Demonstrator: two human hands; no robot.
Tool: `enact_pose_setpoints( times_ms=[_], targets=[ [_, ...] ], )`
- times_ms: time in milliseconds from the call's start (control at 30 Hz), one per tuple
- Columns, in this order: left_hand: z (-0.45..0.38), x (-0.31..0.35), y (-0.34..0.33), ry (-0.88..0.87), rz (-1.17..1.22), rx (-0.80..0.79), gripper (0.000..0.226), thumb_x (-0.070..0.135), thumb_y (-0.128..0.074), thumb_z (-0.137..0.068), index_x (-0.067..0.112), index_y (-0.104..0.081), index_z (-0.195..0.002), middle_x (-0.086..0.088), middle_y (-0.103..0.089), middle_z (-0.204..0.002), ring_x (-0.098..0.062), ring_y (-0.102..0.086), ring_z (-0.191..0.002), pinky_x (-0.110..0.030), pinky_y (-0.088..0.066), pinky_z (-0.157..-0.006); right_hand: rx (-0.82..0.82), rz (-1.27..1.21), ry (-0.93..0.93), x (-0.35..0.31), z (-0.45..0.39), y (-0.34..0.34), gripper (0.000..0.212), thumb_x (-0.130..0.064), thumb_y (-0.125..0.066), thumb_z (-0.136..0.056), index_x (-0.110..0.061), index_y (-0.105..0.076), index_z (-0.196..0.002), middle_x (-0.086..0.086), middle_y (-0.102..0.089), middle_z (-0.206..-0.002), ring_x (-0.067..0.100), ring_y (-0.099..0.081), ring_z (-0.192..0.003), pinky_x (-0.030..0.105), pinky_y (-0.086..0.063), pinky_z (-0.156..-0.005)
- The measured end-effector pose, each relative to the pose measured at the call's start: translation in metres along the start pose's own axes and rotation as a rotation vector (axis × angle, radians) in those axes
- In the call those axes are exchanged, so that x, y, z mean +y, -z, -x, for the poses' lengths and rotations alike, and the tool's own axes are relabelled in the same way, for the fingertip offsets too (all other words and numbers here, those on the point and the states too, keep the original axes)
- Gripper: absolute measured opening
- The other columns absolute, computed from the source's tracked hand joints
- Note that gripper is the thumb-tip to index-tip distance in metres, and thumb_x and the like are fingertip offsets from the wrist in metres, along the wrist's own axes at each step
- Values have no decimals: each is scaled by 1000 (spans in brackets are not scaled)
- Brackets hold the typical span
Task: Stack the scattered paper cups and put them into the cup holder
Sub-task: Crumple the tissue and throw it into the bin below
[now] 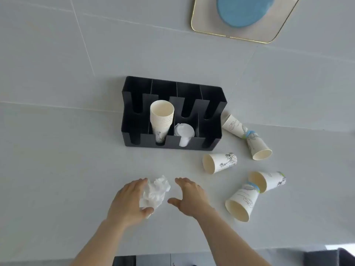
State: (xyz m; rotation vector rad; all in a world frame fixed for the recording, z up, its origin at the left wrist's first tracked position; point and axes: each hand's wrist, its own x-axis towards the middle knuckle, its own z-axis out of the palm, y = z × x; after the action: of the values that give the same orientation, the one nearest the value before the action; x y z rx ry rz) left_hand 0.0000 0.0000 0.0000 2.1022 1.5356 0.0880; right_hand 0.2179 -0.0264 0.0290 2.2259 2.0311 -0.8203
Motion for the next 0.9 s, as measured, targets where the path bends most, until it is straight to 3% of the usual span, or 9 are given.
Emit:
enact_pose_setpoints(
  times_ms=[133, 233, 333, 467, 633, 767, 900],
  targets=[
    [-1, -11, -19, -22, -27, -3, 101, 54, -75, -73, 29, -23, -156, 10, -37, -155, -17, -43, -138, -31, -39, -111, -28, -80, 34, -10, -8, -20, 92, -50, -72, -89, -31, -19, -161, -6, -16, -171, 18, -22, -155, 39, -30, -121],
    [0, -17, -35, -1, -32, -1, 99, 51, -77, -73, 30, -25, -154, 10, -43, -150, -17, -50, -130, -31, -44, -103, -51, -129, 70, -17, -15, -33, 93, -44, -75, -88, -38, -17, -161, -7, -14, -171, 18, -22, -154, 39, -30, -119],
    [4, -15, -46, 23, -21, 32, 87, 41, -78, -76, 29, -33, -150, 9, -52, -138, -16, -54, -121, -29, -46, -95, -101, -149, 74, -21, -20, -48, 88, -41, -77, -87, -37, -25, -158, -5, -29, -166, 21, -34, -148, 38, -36, -116],
    [9, -10, -56, 48, 39, 71, 75, 33, -79, -78, 29, -41, -143, 9, -57, -122, -15, -55, -110, -26, -51, -79, -77, -151, 55, -23, -19, -63, 68, -36, -77, -87, -33, -47, -148, -4, -61, -137, 23, -57, -123, 34, -47, -99],
    [3, -3, -59, 123, 195, 109, 60, 19, -78, -82, 26, -48, -133, 6, -64, -119, -17, -66, -101, -27, -53, -80, -11, -202, 7, -21, -17, -68, 50, -32, -78, -86, -33, -61, -133, -2, -71, -118, 25, -65, -107, 35, -53, -86],
    [-4, 9, -52, 218, 443, 126, 50, 10, -78, -81, 27, -50, -119, 11, -69, -106, -12, -65, -83, -17, -45, -67, 15, -430, -92, -16, -14, -65, 34, -28, -79, -86, -31, -70, -118, -3, -74, -107, 20, -69, -93, 32, -54, -75],
    [-8, 23, -33, 277, 670, 167, 39, 7, -80, -75, 26, -59, -102, 14, -70, -91, -11, -71, -86, -22, -55, -69, 41, -574, -126, -11, -13, -49, 18, -21, -74, -88, -31, -72, -103, -2, -74, -94, 24, -74, -73, 37, -61, -67]
  ],
)
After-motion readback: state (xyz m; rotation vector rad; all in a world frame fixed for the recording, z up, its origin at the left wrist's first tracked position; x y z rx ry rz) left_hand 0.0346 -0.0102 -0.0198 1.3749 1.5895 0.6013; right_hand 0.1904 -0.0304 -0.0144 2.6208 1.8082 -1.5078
